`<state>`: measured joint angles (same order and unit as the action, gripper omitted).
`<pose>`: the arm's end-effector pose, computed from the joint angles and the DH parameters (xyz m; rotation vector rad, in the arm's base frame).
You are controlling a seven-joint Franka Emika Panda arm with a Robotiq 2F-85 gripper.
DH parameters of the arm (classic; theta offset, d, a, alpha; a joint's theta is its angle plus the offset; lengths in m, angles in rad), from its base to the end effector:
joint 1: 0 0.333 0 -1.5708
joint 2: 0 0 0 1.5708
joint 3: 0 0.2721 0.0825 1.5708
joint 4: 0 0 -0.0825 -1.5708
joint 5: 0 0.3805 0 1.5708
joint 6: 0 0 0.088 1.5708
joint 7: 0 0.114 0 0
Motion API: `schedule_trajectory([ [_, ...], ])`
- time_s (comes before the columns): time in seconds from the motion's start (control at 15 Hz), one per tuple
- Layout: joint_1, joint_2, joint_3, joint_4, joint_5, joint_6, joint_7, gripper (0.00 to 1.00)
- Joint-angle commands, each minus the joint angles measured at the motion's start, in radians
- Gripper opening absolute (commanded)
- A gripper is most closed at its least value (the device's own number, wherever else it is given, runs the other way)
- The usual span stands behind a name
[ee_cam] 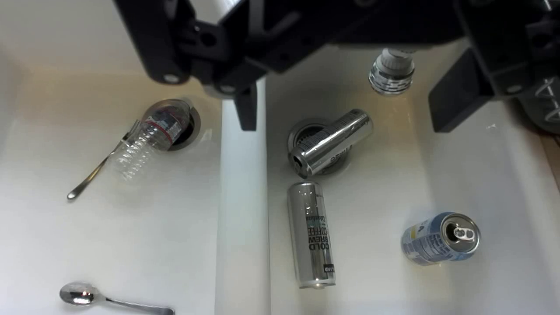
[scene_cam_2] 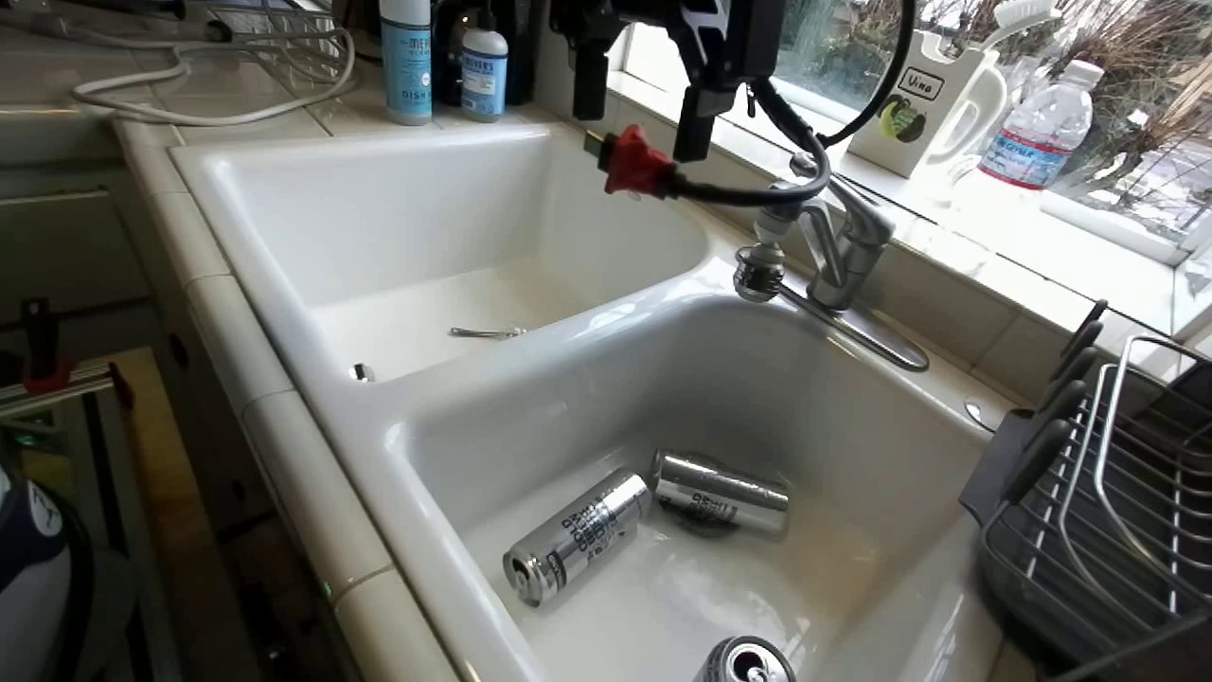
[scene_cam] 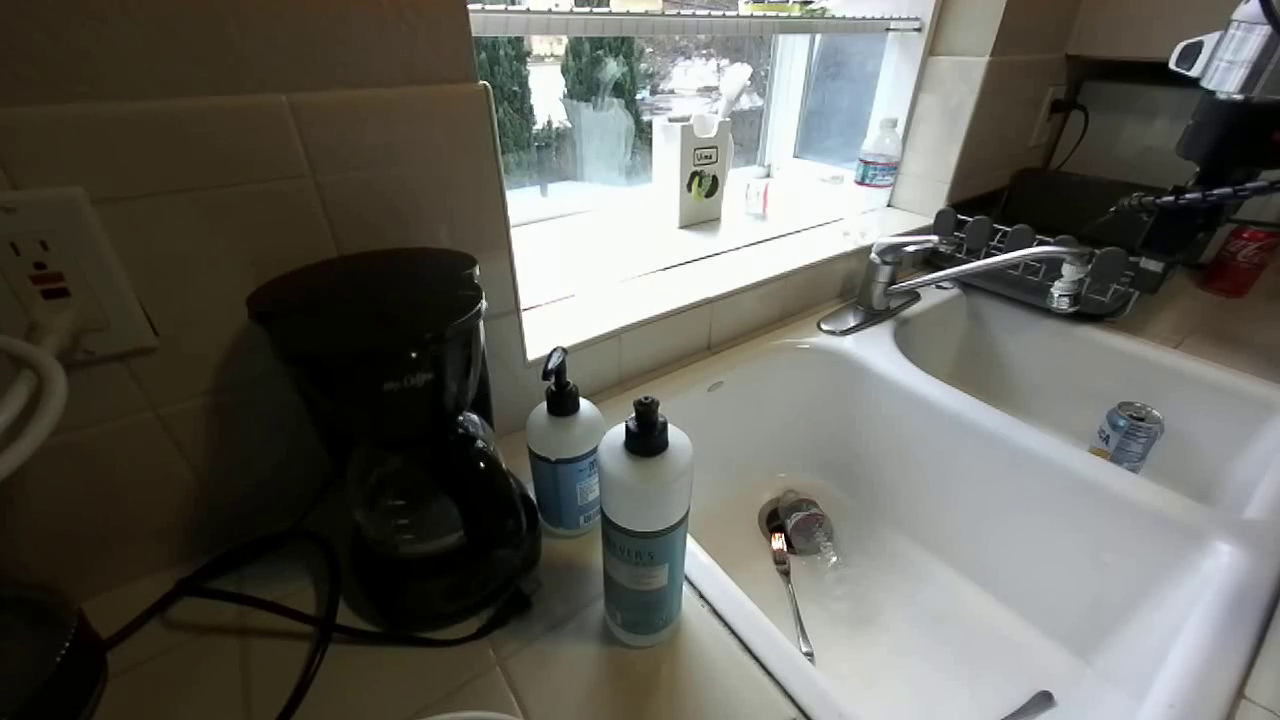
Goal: Remove the bottle from the window sill and put it in the dish rack
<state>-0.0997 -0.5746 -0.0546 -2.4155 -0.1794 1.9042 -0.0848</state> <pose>0.3986 -0.0770 0.4765 2.9928 -0.0123 0.0697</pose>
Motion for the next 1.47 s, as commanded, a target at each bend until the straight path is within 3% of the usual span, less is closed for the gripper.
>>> schedule_trajectory([
  [0.0,0.009,0.000,-0.007,0.003,-0.004,-0.004,0.004,1.00],
  [1.0,0.009,0.000,-0.007,0.003,-0.004,-0.004,0.004,1.00],
  [1.4,0.021,0.028,-0.061,0.088,0.054,0.102,-0.048,1.00],
])
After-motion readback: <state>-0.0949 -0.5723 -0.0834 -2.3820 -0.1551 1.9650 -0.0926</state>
